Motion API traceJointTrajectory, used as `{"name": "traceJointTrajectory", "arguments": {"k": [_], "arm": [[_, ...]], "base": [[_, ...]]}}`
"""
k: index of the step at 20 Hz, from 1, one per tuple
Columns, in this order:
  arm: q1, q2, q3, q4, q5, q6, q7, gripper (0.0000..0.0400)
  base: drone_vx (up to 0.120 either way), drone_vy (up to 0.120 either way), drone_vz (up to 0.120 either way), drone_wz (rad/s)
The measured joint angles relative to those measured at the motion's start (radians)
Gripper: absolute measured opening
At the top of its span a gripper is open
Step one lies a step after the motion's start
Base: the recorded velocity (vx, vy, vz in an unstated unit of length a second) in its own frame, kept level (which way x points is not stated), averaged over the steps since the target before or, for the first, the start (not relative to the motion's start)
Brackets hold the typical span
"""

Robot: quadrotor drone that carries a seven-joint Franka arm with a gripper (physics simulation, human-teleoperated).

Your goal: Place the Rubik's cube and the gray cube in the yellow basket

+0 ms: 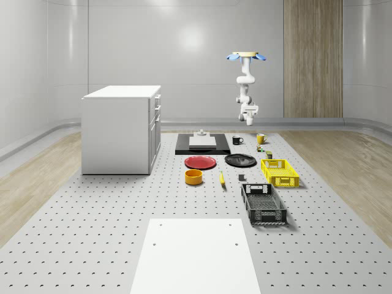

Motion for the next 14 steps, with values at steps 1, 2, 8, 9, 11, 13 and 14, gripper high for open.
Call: {"name": "traceJointTrajectory", "arguments": {"k": [1,2,8,9,11,13,14], "arm": [[0.0,-0.001,0.001,-0.001,-0.001,0.001,0.0,0.04],[0.0,-0.001,0.001,-0.001,-0.002,0.002,0.0,0.04],[-0.003,-0.004,0.009,-0.004,-0.012,0.006,0.001,0.04],[-0.004,-0.005,0.011,-0.005,-0.015,0.007,0.002,0.04],[-0.005,-0.006,0.017,-0.006,-0.023,0.008,0.003,0.04],[-0.008,-0.007,0.025,-0.007,-0.034,0.01,0.004,0.04],[-0.01,-0.008,0.03,-0.008,-0.041,0.011,0.005,0.04]], "base": [[0.12,0.0,0.0,0.0],[0.12,0.0,0.0,0.0],[0.12,0.033,0.0,0.0],[0.12,0.0,0.0,0.0],[0.12,0.0,0.0,0.0],[0.12,0.0,0.0,0.0],[0.12,0.0,0.0,0.0]]}}
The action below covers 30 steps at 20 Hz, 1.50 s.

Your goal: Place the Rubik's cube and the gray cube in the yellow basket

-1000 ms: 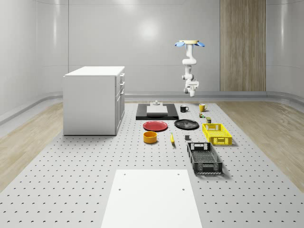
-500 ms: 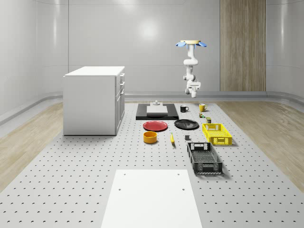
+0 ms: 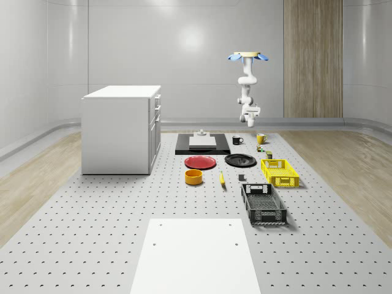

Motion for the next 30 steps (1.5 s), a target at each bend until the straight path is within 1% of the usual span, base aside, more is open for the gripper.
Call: {"name": "traceJointTrajectory", "arguments": {"k": [7,9,13,15,17,19,21,23,25,27,30], "arm": [[-0.023,-0.006,0.074,-0.011,-0.104,0.007,0.014,0.04],[-0.036,-0.009,0.116,-0.021,-0.163,0.01,0.022,0.04],[-0.079,-0.021,0.25,-0.066,-0.355,0.019,0.05,0.04],[-0.113,-0.032,0.348,-0.117,-0.5,0.026,0.075,0.04],[-0.157,-0.051,0.465,-0.198,-0.683,0.035,0.111,0.04],[-0.215,-0.076,0.594,-0.31,-0.896,0.042,0.165,0.04],[-0.288,-0.105,0.72,-0.442,-1.126,0.039,0.237,0.04],[-0.38,-0.134,0.832,-0.568,-1.346,0.019,0.323,0.04],[-0.486,-0.161,0.926,-0.669,-1.534,-0.019,0.413,0.04],[-0.595,-0.188,1.001,-0.739,-1.678,-0.067,0.497,0.04],[-0.738,-0.224,1.082,-0.796,-1.816,-0.134,0.596,0.04]], "base": [[0.12,0.0,0.0,0.0],[0.12,0.0,0.0,0.0],[0.12,0.0,-0.1,0.0],[0.12,0.0,-0.08,0.0],[0.12,0.0,-0.12,0.0],[0.12,0.0,-0.12,0.0],[0.12,0.0,-0.12,0.0],[0.12,0.0,-0.12,0.0],[0.12,0.0,-0.12,0.0],[0.12,0.0,-0.12,0.0],[0.12,0.0,-0.12,0.0]]}}
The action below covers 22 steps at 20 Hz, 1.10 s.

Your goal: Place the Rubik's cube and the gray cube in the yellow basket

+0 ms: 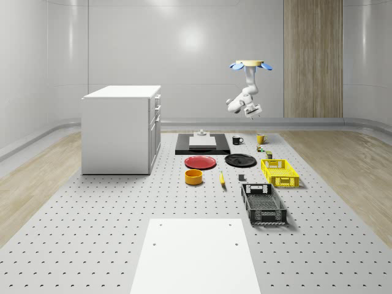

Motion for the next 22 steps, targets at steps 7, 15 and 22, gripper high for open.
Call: {"name": "traceJointTrajectory", "arguments": {"k": [7,15,22], "arm": [[-0.191,-0.069,0.094,-0.038,-0.113,-0.079,0.125,0.04],[-0.267,-0.123,0.134,-0.043,-0.123,-0.08,0.179,0.04],[-0.294,-0.164,0.153,-0.041,-0.108,-0.055,0.201,0.04]], "base": [[0.12,0.051,-0.023,0.0],[0.035,0.0,-0.12,0.0],[0.103,0.0,-0.12,0.0]]}}
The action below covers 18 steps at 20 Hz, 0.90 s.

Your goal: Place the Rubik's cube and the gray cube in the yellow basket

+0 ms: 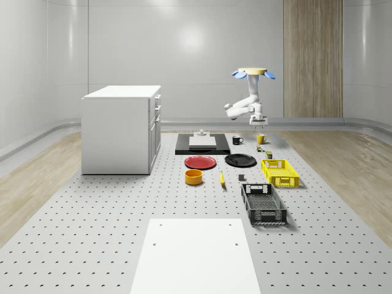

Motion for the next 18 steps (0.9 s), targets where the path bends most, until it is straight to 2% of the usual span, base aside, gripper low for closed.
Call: {"name": "traceJointTrajectory", "arguments": {"k": [2,18], "arm": [[-0.005,-0.011,0.004,0.001,0.005,0.009,0.005,0.04],[-0.036,-0.091,0.031,0.006,0.047,0.079,0.033,0.04]], "base": [[0.1,0.0,-0.12,0.0],[0.005,0.0,-0.12,0.0]]}}
